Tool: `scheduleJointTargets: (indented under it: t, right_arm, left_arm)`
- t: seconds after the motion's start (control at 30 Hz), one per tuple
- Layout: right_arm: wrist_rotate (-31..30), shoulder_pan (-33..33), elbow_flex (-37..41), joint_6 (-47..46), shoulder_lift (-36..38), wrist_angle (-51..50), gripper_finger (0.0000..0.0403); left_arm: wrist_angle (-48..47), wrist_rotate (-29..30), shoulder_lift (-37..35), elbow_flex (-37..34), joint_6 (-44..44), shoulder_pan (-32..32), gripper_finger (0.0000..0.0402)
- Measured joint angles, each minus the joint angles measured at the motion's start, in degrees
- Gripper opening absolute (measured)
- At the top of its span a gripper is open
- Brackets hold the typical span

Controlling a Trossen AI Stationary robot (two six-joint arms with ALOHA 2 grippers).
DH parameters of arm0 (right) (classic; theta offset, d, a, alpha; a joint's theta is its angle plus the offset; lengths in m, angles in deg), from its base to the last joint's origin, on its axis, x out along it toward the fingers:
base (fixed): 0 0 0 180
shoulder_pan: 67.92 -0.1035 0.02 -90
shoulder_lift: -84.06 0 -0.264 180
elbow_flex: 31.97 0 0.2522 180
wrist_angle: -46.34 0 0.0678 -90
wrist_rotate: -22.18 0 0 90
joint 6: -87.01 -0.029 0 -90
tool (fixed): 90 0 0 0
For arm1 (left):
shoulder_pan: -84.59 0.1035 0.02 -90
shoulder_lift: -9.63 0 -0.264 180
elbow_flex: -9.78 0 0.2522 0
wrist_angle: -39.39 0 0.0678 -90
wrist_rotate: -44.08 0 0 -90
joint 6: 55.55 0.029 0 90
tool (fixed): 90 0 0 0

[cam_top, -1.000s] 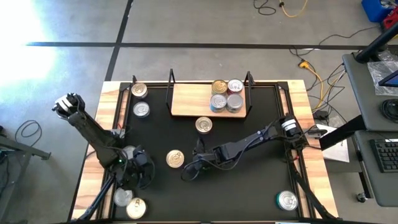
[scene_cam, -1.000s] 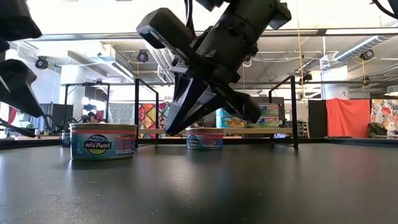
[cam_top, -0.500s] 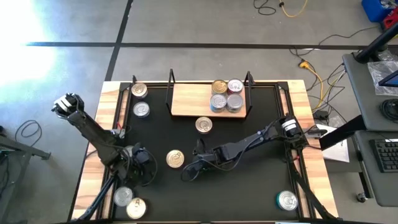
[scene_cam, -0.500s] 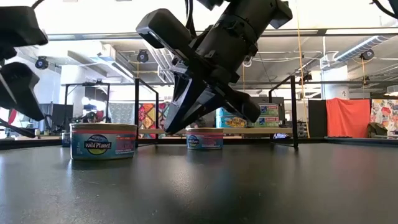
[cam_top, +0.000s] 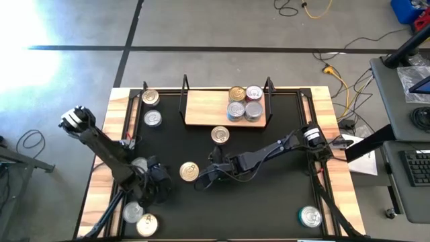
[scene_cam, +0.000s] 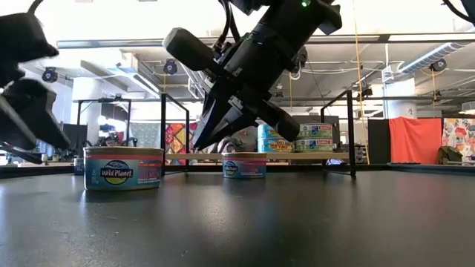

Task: Stack canned seafood by type on shelf
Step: Put the blue-pink tuna can on the shelf

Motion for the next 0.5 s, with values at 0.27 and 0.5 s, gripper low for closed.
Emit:
scheduleJointTargets:
  t: [0.27,0.5]
  right_arm:
    - [0.7,0.0,0.0,0.4,0.0,0.1,0.0009]
    - [3.5,0.0,0.0,0.6,-0.1,0.3,0.0009]
  left_arm:
    - [0.1,-4.8,10.1,4.3,-5.3,-0.3,0.0371]
    - [2.3,-2.8,13.4,5.2,-3.8,-1.6,0.0329]
